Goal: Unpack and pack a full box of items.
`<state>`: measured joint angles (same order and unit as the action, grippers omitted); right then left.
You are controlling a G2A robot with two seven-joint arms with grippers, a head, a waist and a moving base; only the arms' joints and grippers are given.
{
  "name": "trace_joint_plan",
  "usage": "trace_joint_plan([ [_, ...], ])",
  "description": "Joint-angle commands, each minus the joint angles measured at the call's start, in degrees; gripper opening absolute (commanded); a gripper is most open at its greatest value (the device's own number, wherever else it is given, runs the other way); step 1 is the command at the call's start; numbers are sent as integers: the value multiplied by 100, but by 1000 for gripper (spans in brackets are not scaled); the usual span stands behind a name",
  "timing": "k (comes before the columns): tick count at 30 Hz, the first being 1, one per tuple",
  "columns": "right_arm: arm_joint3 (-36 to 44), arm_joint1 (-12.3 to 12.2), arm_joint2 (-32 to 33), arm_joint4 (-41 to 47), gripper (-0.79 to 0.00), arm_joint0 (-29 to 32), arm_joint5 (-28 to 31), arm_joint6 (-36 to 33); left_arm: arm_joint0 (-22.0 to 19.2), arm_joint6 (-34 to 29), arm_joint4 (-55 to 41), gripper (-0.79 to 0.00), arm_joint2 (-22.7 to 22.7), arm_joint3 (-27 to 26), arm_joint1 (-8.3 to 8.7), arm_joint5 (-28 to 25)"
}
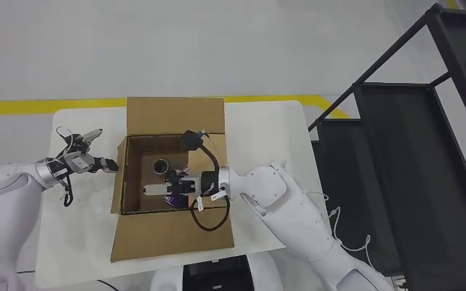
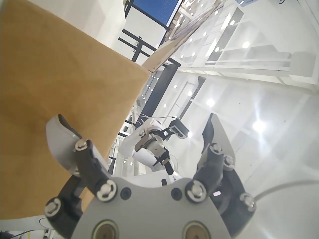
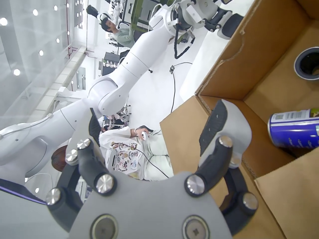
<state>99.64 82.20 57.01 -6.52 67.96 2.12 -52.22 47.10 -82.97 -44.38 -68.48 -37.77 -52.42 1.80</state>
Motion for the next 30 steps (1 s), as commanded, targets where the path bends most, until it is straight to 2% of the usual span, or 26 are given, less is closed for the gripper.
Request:
trace_joint_plan([
  [1,14,-30,94,31,0,64,10,18,-48,-34,-11,0,26,75,-25,-26],
  [7,102,-113,312,100,0,248,48,48,-199,-247,29,0,44,233,-62,-249],
  [12,131,-170,388,119,0,357,101,35,-284,-503,109,0,-264,99,89,-427],
  [16,134,-224,515,134,0,475,129,53,42,-503,37,0,-647,-876,325,-358],
  [22,178,-328,883,249,0,778,216,138,908,-503,303,0,-1310,-2993,691,-75],
  [26,234,-397,1137,315,0,1026,257,237,1322,-465,695,0,-1526,-4270,807,276],
  [30,243,-457,1351,411,0,1259,313,319,1462,-236,1140,0,-1461,-5057,843,624],
])
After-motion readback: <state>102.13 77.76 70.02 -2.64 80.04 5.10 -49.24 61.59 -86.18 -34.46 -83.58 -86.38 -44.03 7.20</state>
